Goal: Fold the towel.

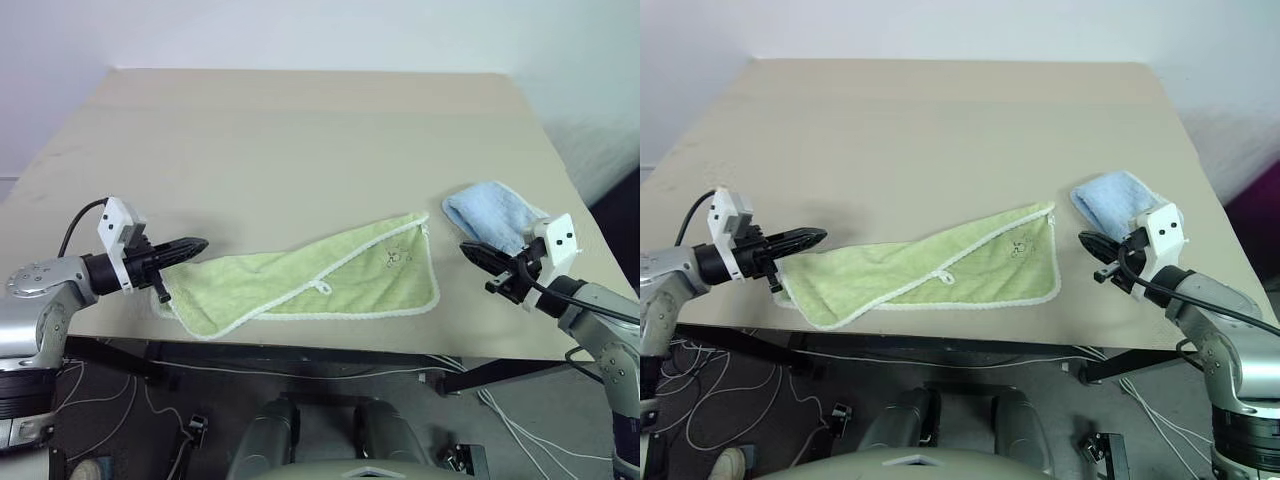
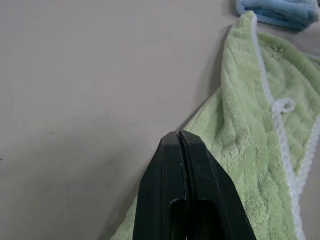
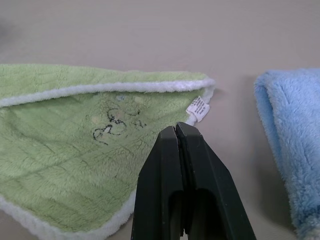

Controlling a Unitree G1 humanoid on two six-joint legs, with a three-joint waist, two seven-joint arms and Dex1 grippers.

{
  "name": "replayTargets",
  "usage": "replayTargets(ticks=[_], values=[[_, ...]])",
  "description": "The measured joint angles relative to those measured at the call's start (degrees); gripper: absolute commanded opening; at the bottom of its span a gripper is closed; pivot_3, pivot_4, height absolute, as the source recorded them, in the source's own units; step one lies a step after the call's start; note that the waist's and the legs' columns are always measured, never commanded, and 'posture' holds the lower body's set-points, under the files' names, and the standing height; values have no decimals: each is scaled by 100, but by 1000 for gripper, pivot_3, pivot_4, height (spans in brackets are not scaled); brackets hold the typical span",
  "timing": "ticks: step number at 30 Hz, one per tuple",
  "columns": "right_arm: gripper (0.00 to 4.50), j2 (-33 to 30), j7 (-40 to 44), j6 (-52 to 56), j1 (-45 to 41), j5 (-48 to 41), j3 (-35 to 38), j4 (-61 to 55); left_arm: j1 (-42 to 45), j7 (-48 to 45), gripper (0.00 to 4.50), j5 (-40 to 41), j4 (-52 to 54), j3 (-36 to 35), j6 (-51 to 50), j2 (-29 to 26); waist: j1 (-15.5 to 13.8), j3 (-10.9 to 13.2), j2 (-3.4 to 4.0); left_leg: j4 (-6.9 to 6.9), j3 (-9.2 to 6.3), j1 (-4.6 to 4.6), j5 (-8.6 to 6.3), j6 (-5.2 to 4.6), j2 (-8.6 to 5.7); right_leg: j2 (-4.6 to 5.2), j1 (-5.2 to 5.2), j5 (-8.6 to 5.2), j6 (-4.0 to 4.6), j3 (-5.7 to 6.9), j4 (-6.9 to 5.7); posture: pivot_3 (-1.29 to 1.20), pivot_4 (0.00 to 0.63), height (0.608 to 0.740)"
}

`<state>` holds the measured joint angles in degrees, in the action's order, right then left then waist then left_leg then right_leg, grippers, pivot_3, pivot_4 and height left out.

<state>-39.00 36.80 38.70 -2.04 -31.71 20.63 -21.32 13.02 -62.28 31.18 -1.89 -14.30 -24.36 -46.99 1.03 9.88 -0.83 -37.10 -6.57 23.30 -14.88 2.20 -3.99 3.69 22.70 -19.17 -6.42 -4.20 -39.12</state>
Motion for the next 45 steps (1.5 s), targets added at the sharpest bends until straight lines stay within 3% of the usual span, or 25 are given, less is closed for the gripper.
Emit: replayTargets(ticks=[22, 33, 38, 41, 45], values=[[12, -292, 415, -281, -520, 242, -432, 577, -243, -42, 0, -366, 173, 141, 477, 26, -17, 0, 0, -1, 0, 0, 0, 0, -1, 1, -1, 0, 0, 0, 1, 0, 150, 740], [12, -506, 742, -481, -539, 353, -509, 702, -265, -463, 0, -520, 135, 262, 764, -33, -17, 1, 1, 0, 0, 0, 0, 0, -1, 1, -1, 0, 0, 0, 1, 0, 150, 740], [12, -517, 747, -585, -524, 453, -506, 803, -304, -890, 0, -760, 61, 534, 1007, -305, -11, 1, 1, 0, 1, 0, 0, 0, -1, 1, -1, 0, 0, 0, 1, 0, 150, 740], [0, -498, 724, -609, -523, 459, -507, 802, -302, -1302, 634, -812, -7, 675, 1114, -540, -9, 1, 2, 1, 1, 0, 0, 0, -1, 1, 0, 0, 0, 0, 1, 0, 150, 740], [0, -455, 678, -652, -520, 461, -536, 801, -247, -2072, 1893, -817, -44, 880, 1245, -943, -11, 2, 2, 1, 0, 1, 0, 0, -1, 2, -1, 0, 1, 0, 2, 0, 150, 740]])
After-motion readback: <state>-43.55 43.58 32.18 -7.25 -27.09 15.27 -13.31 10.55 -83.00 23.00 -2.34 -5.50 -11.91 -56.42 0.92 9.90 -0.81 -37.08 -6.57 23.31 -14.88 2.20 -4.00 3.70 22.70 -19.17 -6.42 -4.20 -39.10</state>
